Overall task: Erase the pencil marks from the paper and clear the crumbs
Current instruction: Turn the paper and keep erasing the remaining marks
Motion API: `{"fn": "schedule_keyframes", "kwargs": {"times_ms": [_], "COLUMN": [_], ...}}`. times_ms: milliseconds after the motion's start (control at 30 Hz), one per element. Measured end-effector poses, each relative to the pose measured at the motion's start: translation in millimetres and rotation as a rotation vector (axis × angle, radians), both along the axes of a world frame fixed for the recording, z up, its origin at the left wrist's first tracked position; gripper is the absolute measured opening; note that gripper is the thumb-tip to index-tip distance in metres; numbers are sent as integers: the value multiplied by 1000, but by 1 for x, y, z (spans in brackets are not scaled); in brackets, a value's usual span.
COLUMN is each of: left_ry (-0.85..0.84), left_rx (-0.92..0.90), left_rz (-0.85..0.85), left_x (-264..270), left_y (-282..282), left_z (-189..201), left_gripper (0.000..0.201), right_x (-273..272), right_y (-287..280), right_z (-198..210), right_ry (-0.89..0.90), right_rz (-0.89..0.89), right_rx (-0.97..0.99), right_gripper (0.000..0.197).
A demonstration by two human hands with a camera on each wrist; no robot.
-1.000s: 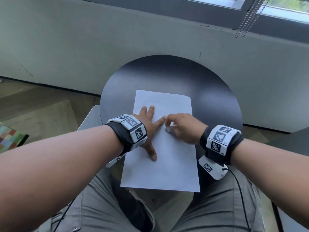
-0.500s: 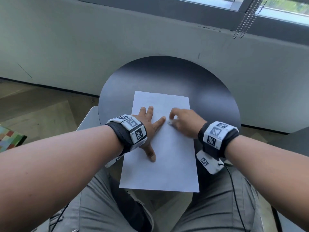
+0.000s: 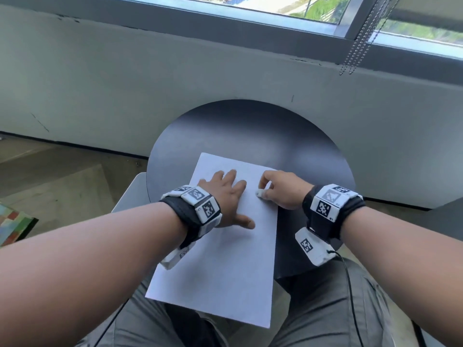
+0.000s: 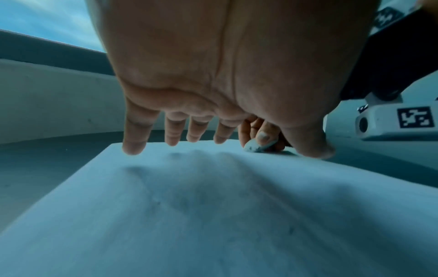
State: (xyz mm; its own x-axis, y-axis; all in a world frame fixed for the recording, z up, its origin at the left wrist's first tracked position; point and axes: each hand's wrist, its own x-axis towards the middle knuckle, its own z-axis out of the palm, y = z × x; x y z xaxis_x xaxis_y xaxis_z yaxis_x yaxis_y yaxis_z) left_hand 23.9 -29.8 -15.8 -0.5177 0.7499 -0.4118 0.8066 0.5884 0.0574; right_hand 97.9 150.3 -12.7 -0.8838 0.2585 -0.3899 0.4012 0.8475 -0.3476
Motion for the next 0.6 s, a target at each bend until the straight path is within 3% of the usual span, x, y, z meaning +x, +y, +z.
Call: {"fn": "schedule_keyframes", "kwargs": {"times_ms": [133,267,333,467,600], "left_ry": [-29,-27,-46,-43,-75], "left_rx": [-31,-62,-69,-69,-70], "left_rz": [78,-17,-39,-51,-59], "left_x": [2,-1,-4,-7,-10], "left_y": [5,0,-1,0,-1], "left_z": [-15,-15,-14,-16,-16], "left_gripper": [122,129,129,133,135], "right_x": [10,26,19,-3,20], "right_y": [-10,-30,-27,-6,-28], "right_z": [-2,-10,-10,-6,-12], "right_ry": [76,75,93,154,141], "right_rz": [44,309,296,62,277], "right_rx": [40,49,34,100,62], "right_gripper": [19,16,17,20,17]}}
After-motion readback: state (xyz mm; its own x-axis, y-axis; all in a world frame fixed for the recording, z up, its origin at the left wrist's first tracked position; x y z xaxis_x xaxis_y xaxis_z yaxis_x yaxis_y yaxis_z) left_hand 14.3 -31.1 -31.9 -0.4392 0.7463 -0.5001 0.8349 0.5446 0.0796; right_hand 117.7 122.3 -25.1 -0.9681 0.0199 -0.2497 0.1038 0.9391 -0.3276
